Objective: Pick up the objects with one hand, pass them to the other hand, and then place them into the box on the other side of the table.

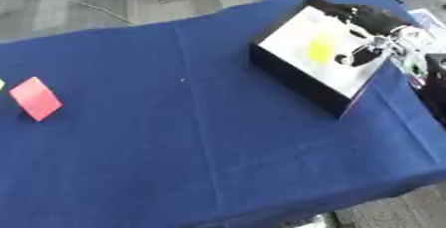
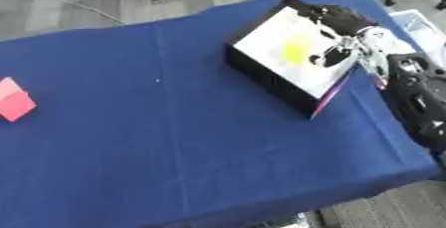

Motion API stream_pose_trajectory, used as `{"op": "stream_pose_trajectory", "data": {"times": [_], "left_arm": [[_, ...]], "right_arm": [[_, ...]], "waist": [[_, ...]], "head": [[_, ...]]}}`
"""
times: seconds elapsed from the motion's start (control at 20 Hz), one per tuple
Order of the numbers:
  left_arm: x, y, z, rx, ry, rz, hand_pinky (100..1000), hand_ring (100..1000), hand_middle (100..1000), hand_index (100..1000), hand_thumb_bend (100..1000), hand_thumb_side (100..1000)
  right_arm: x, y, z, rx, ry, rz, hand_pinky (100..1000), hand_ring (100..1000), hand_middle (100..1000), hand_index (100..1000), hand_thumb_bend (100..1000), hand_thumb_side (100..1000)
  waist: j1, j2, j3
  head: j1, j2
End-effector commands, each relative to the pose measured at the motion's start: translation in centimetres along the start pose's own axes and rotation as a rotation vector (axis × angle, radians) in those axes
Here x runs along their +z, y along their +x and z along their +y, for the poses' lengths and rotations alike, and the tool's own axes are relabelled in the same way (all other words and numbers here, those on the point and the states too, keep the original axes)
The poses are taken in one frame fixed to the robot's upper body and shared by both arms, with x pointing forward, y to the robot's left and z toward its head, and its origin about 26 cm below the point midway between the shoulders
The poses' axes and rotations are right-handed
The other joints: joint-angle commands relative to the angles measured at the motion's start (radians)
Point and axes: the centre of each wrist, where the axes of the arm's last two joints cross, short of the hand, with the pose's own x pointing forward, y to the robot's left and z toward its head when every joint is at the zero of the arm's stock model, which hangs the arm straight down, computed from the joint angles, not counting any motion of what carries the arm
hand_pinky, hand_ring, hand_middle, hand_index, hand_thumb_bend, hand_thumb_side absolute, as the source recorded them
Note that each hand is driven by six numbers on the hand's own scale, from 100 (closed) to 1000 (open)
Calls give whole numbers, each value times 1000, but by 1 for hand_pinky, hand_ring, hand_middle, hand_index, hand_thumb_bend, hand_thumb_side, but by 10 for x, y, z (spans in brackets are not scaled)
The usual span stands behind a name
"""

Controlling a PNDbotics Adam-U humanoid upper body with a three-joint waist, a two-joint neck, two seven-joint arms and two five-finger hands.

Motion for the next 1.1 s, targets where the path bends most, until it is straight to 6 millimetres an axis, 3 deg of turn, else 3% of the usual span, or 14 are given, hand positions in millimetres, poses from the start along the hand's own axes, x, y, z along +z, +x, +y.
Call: {"op": "stream_pose_trajectory", "data": {"times": [0.05, 0.2, 0.35, 0.4, 0.45, 0.55, 0.9, 1.05, 1.1], "left_arm": [[-1, 5, 6, -20, 12, -17, 807, 640, 657, 747, 100, 835], [0, 5, 8, -27, 21, -15, 807, 639, 657, 746, 100, 835], [0, 4, 15, -63, 34, 2, 806, 639, 657, 746, 100, 816], [0, 5, 19, -87, 38, 7, 806, 639, 657, 746, 100, 806], [0, 7, 24, -114, 41, 11, 806, 640, 658, 747, 100, 792], [-3, 12, 35, -184, 45, 15, 805, 643, 660, 748, 100, 750], [-27, 49, 74, -464, -43, 23, 809, 704, 713, 798, 100, 445], [-45, 57, 86, -577, -123, 82, 810, 741, 745, 825, 100, 331], [-51, 59, 89, -616, -151, 113, 814, 759, 765, 846, 100, 362]], "right_arm": [[-2, -7, -52, 34, -169, -13, 960, 990, 972, 1000, 370, 100], [-3, 4, -69, 4, -304, -65, 959, 985, 965, 1000, 360, 100], [-17, 39, -82, -61, -445, -197, 939, 937, 916, 1000, 325, 100], [-22, 54, -81, -92, -479, -252, 934, 927, 912, 1000, 361, 100], [-25, 69, -79, -124, -506, -307, 929, 919, 903, 997, 308, 100], [-28, 99, -70, -199, -551, -410, 916, 900, 892, 979, 297, 100], [-11, 199, -29, -349, -645, -707, 895, 875, 844, 965, 252, 100], [4, 233, -20, -409, -702, -794, 895, 876, 833, 972, 100, 100], [9, 242, -20, -419, -713, -820, 895, 877, 830, 975, 100, 100]], "waist": [[-3, -22, -6], [-2, -21, -13], [3, -21, -20], [5, -20, -24], [7, -20, -27], [11, -18, -32], [23, -14, -64], [25, -14, -84], [25, -14, -92]], "head": [[32, -3], [67, -3], [218, -3], [261, -3], [297, -3], [346, -3], [411, -3], [418, -3], [424, -3]]}}
